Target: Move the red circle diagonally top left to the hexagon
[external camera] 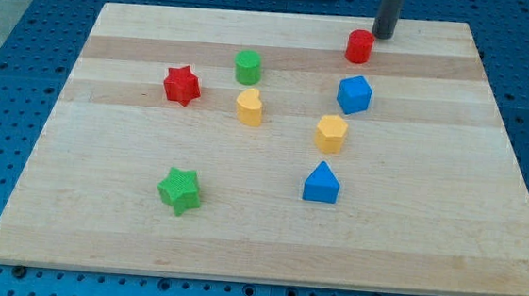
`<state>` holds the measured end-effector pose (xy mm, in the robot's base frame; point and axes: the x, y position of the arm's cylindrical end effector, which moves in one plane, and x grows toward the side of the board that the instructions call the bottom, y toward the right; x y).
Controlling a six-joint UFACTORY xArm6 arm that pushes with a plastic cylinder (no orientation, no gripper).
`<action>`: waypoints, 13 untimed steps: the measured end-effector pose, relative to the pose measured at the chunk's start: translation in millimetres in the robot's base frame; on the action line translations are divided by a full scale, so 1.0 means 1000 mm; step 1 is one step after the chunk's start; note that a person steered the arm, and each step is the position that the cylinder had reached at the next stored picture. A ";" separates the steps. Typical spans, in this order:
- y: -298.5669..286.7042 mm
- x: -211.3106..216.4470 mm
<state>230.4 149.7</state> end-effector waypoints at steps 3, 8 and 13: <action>-0.044 0.015; -0.088 0.067; -0.056 0.074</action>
<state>304.8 93.6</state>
